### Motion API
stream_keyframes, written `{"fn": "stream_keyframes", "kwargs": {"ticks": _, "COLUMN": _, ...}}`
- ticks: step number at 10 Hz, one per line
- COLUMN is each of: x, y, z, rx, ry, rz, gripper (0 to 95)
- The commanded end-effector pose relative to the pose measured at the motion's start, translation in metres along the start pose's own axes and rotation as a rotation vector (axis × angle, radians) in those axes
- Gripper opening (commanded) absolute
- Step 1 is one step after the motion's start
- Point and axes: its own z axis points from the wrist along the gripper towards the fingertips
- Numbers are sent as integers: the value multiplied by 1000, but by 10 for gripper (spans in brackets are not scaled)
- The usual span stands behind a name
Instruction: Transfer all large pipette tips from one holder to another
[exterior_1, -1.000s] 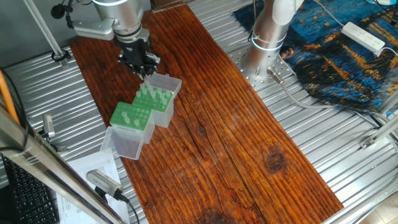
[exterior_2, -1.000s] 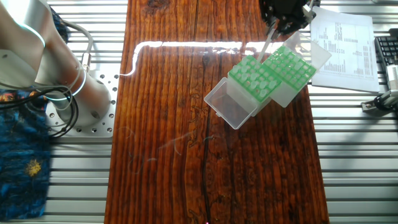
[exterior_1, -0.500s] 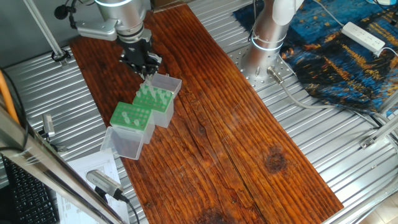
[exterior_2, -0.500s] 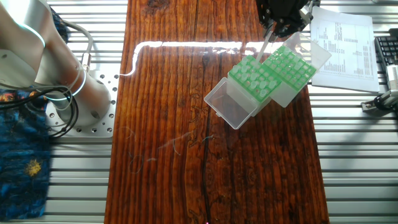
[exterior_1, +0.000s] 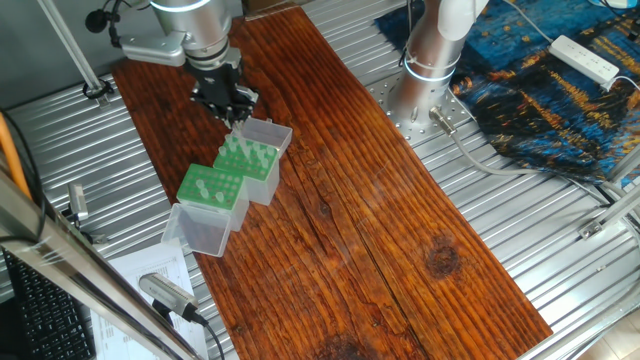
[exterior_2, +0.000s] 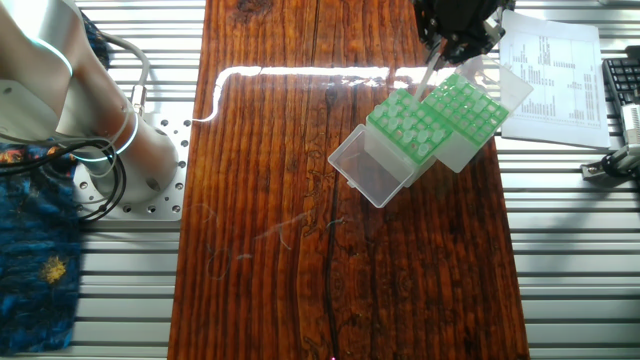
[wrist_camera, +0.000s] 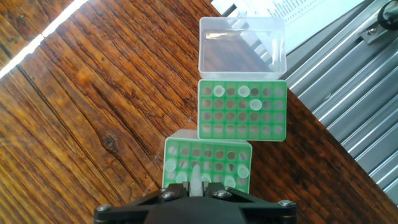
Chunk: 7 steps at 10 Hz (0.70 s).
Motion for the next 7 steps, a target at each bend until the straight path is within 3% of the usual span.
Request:
{"fn": "stream_keyframes", "kwargs": {"ticks": 1, "x": -1, "y": 0, "z": 1, "rx": -1, "ry": -1, "rz": -6, "gripper": 190}}
{"fn": "stream_keyframes", "kwargs": {"ticks": 4, "x": -1, "y": -1, "z": 1, "rx": -2, "ry": -1, "rz": 3, "gripper": 190}}
{"fn": "stream_keyframes", "kwargs": {"ticks": 6, "x": -12, "y": -4, "z": 5, "rx": 2, "ry": 1, "rz": 38, "gripper": 190}}
{"fn": "stream_keyframes", "kwargs": {"ticks": 7, "x": -24, "y": -7, "z": 7, "rx": 4, "ry": 3, "rz": 63, "gripper": 190}}
